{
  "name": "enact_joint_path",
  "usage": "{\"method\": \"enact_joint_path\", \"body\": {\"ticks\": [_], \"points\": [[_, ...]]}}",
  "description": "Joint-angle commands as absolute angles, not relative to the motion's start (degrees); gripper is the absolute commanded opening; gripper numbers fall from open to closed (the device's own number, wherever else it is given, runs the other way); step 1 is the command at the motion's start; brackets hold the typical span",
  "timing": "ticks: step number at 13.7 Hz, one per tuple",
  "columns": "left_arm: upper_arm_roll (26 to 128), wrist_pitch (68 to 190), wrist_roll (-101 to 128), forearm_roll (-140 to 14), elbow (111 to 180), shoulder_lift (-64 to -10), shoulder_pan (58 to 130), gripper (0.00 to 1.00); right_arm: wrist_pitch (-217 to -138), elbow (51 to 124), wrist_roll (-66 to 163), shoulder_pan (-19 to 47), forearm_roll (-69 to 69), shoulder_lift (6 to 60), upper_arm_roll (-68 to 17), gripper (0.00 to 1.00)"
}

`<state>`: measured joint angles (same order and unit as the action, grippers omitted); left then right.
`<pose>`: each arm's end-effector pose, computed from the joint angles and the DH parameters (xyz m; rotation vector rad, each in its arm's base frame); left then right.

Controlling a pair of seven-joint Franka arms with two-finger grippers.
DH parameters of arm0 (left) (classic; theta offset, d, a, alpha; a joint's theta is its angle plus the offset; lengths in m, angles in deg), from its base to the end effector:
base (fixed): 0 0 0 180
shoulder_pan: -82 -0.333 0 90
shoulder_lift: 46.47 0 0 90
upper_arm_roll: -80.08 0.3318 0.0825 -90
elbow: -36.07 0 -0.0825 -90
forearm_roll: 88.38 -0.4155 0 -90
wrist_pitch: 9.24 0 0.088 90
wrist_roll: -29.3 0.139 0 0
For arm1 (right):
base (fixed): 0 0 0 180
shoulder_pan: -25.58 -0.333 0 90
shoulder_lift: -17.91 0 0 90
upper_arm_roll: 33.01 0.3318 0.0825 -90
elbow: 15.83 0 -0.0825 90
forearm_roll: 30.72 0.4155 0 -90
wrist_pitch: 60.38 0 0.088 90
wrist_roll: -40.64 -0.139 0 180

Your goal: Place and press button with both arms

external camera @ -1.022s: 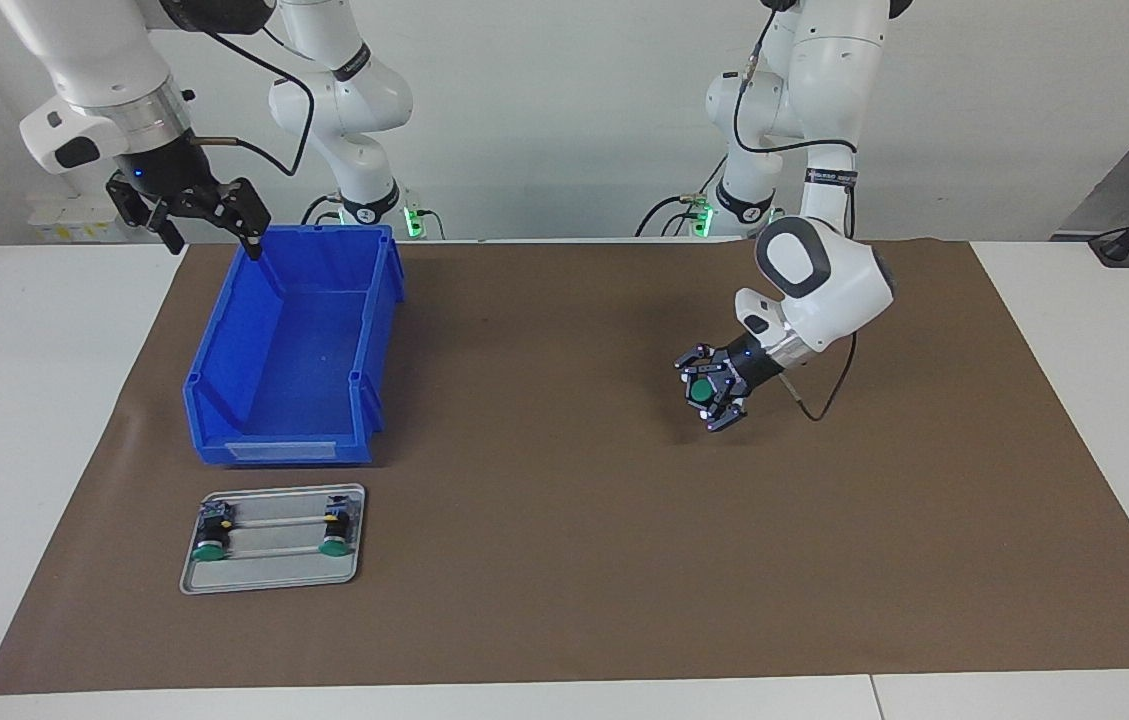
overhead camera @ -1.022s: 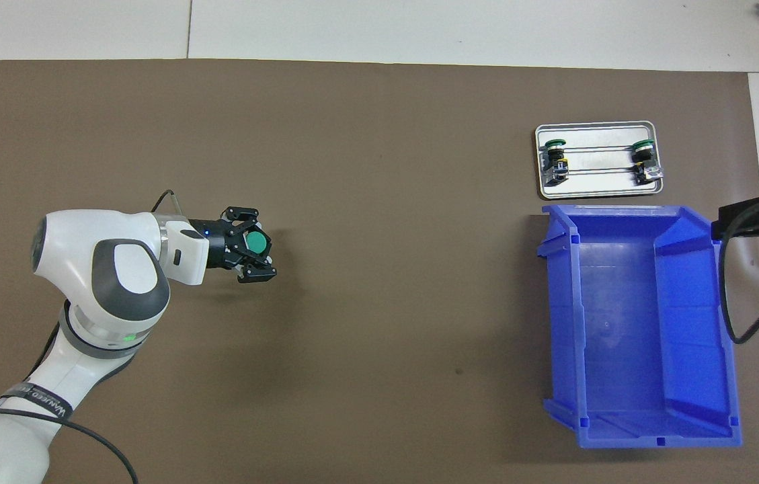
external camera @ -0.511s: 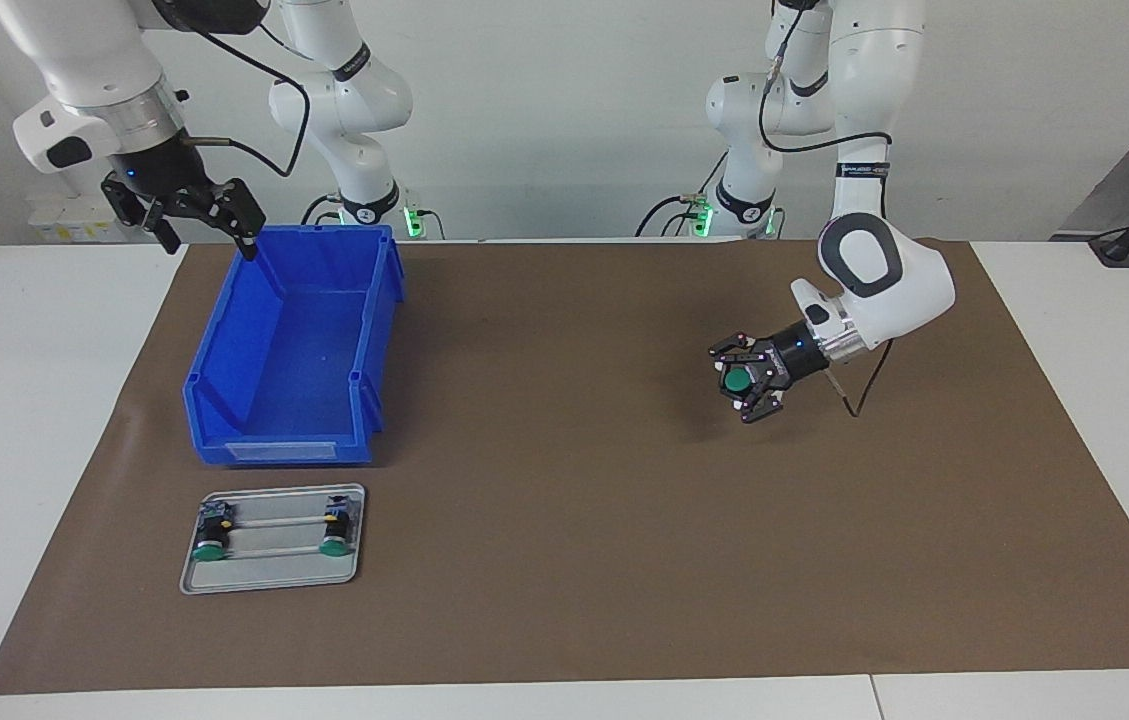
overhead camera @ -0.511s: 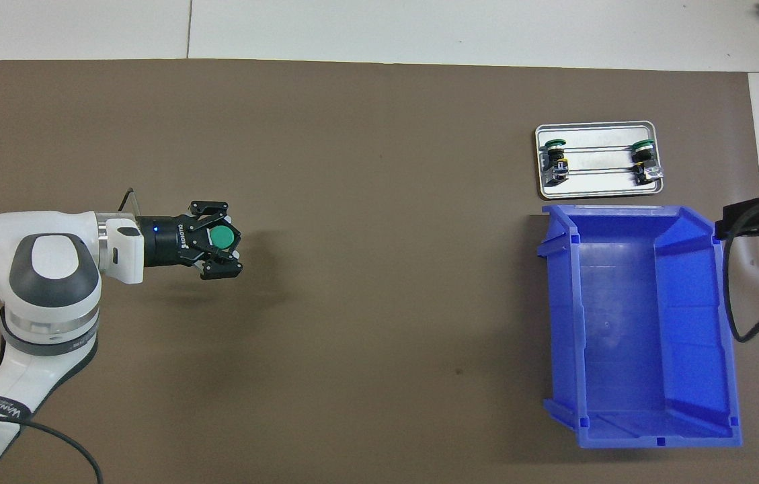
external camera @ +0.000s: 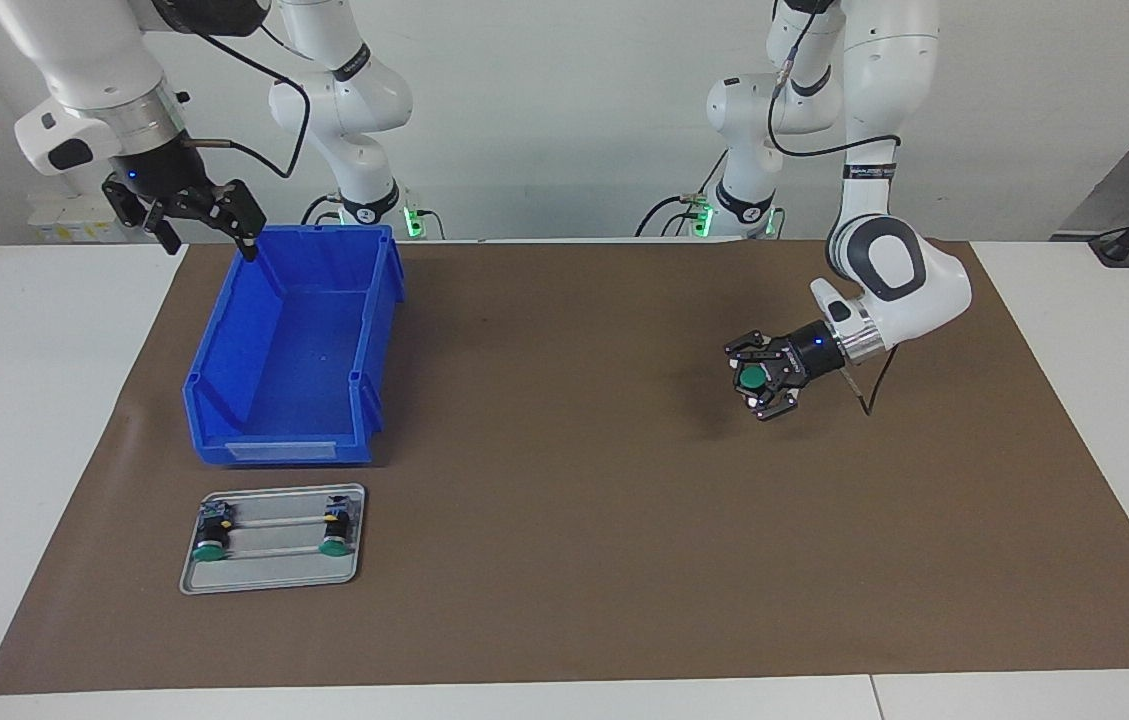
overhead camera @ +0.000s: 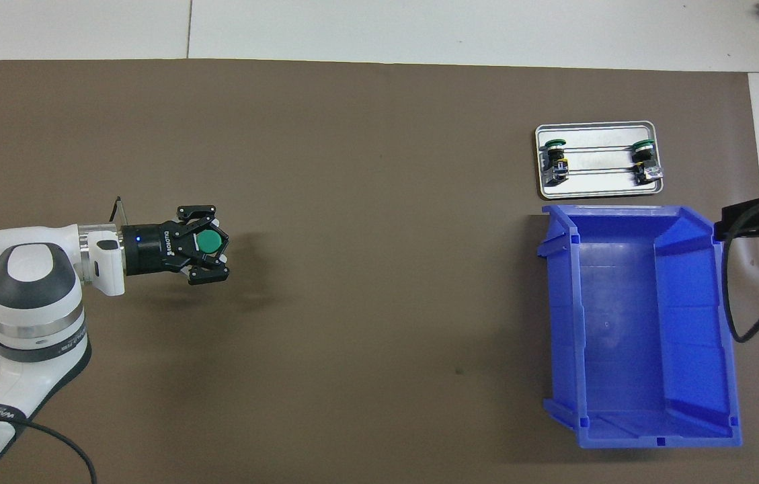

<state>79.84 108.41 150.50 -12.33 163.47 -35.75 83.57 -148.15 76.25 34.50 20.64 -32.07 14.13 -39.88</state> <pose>0.5591 -0.0976 0.2701 1.8046 -1.2867 0.8977 0.5597 -0.0244 0.6242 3.1177 -0.2207 -0.0143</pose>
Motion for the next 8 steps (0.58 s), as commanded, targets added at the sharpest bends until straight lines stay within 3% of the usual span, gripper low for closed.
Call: {"method": "enact_joint_path", "body": {"ticks": [1,8], "points": [[79.5,106.7,156.2,-8.8,164.5,-33.7,82.3,0.0,-148.8,77.8,34.2,20.7,-32.5,13.2,-39.8,1.0],[79.4,110.4,159.2,3.8,165.7,-32.9,88.4,0.0,-148.8,77.8,34.1,20.7,-32.6,13.1,-39.8,1.0]]}}
